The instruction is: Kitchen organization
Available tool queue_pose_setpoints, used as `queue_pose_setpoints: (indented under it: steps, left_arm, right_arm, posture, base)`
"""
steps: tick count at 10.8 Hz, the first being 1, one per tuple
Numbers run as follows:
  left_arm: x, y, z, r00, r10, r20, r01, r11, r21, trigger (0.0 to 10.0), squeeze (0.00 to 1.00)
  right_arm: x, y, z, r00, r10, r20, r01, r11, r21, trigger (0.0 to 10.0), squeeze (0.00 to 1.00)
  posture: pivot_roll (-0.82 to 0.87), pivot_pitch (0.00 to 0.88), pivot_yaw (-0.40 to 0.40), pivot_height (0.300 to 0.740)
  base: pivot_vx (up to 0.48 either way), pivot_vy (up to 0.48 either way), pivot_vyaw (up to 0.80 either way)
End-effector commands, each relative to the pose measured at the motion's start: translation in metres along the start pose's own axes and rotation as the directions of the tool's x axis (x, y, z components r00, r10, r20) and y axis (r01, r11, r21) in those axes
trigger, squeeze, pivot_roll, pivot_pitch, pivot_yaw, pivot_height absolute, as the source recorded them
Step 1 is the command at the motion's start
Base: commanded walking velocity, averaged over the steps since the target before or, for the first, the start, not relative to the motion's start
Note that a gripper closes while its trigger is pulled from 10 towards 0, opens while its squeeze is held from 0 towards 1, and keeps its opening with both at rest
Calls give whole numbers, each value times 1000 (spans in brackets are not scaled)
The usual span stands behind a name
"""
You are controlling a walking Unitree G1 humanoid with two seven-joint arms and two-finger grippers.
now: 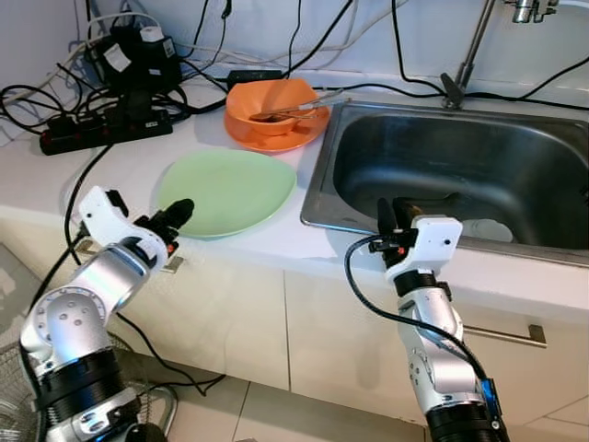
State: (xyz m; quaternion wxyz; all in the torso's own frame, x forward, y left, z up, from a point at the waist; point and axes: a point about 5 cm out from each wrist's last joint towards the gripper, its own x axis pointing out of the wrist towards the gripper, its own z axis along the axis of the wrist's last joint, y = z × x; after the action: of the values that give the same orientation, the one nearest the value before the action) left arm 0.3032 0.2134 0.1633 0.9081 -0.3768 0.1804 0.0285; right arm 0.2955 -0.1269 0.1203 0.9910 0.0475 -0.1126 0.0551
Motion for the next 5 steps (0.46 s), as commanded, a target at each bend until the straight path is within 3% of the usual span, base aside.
queue_pose_setpoints:
  steps: [1,5]
  left_arm:
    - [4,-1,-7,999,18,-42,-19,1000,-11,10000,0]
    - [12,-9,-21,996,17,-85,-21,998,-51,10000,0]
  right_arm:
    - [0,1,-5,1000,4,-30,-4,1000,0,10000,0]
    - [-2,1,-7,999,3,-38,-3,1000,-1,10000,0]
  posture:
    - [77,0,93,740]
    - [72,3,96,740]
  base:
    - [0,0,0]
    - [0,0,0]
